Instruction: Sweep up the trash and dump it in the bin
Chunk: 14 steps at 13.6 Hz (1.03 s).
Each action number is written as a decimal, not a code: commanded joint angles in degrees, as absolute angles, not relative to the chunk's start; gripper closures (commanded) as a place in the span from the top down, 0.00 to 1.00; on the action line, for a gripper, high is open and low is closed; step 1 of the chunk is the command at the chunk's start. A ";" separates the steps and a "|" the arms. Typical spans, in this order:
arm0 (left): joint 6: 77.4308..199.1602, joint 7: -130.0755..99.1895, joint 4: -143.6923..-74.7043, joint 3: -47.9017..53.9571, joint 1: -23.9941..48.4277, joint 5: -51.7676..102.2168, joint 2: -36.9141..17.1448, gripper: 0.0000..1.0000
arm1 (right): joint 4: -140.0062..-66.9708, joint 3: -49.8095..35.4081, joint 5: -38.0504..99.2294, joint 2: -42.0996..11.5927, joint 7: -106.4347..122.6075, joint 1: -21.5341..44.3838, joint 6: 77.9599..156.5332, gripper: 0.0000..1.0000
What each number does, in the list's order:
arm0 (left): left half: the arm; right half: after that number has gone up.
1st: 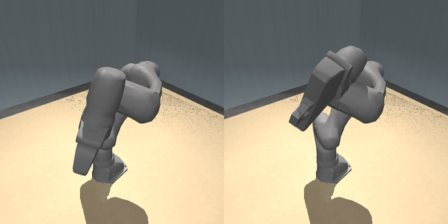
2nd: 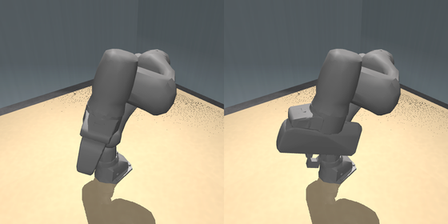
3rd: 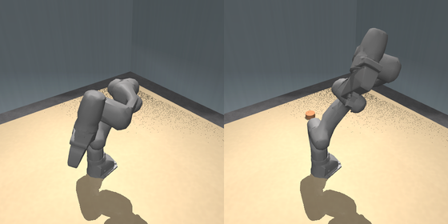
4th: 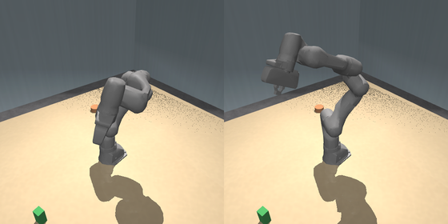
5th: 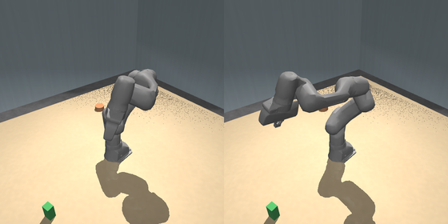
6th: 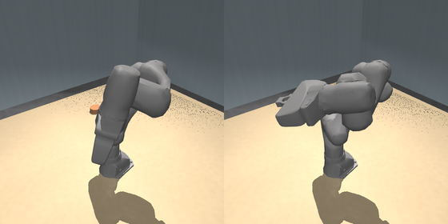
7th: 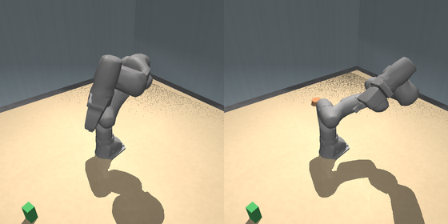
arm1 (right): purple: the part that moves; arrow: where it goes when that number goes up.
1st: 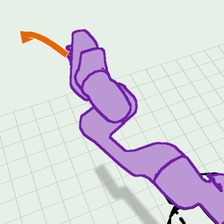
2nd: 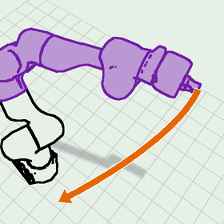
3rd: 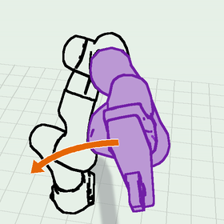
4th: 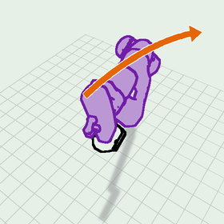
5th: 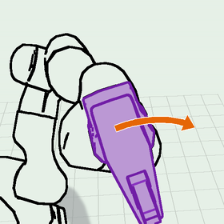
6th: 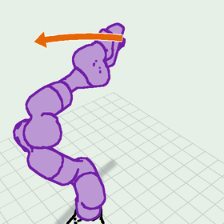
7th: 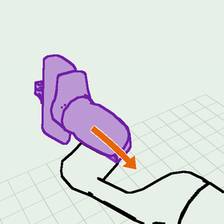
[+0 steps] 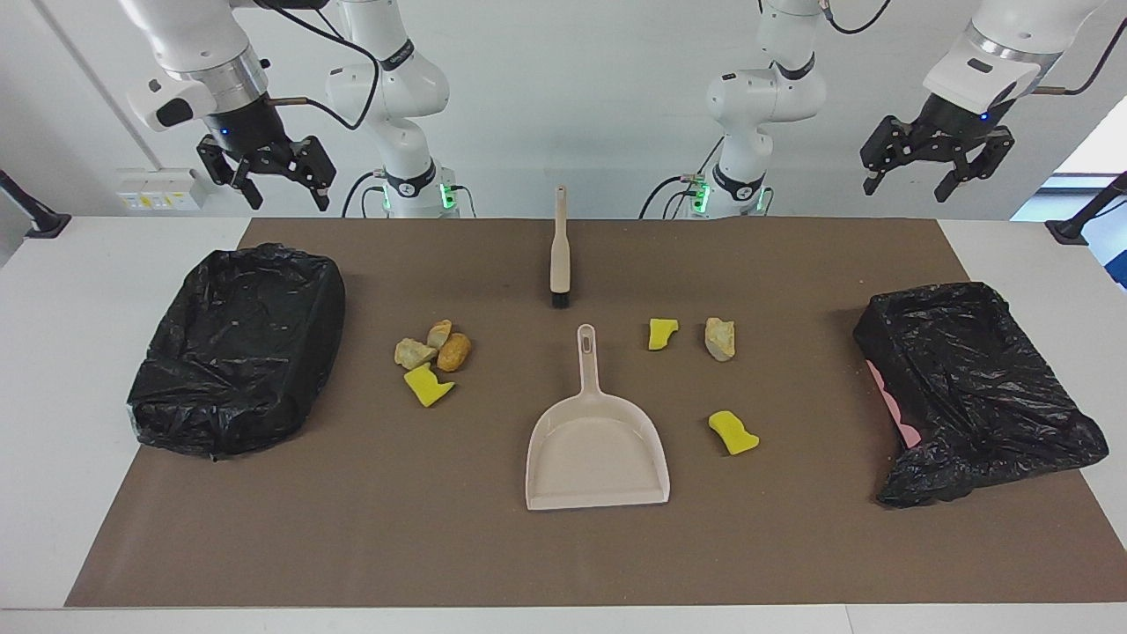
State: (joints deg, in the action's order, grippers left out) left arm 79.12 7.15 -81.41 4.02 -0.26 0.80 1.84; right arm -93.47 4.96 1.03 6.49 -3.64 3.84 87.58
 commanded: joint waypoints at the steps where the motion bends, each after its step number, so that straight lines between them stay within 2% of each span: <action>1: 78.05 6.94 -81.65 3.87 -0.26 0.97 2.63 1.00 | -91.69 5.09 0.53 7.21 -1.59 2.73 85.62 1.00; 3: 78.05 6.68 -81.65 3.87 -0.18 0.97 2.72 1.00 | -91.50 4.75 -2.54 7.30 0.78 2.81 85.43 1.00; 14: 78.75 6.50 -81.65 3.60 -0.26 0.97 2.64 1.00 | -93.43 4.66 -1.41 8.70 0.70 2.99 85.43 1.00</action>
State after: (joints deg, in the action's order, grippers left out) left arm 78.97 7.08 -81.42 3.74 -0.30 0.80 2.09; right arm -92.44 4.99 -1.14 7.39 -0.69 3.38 86.56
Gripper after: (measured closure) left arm 0.000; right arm 0.000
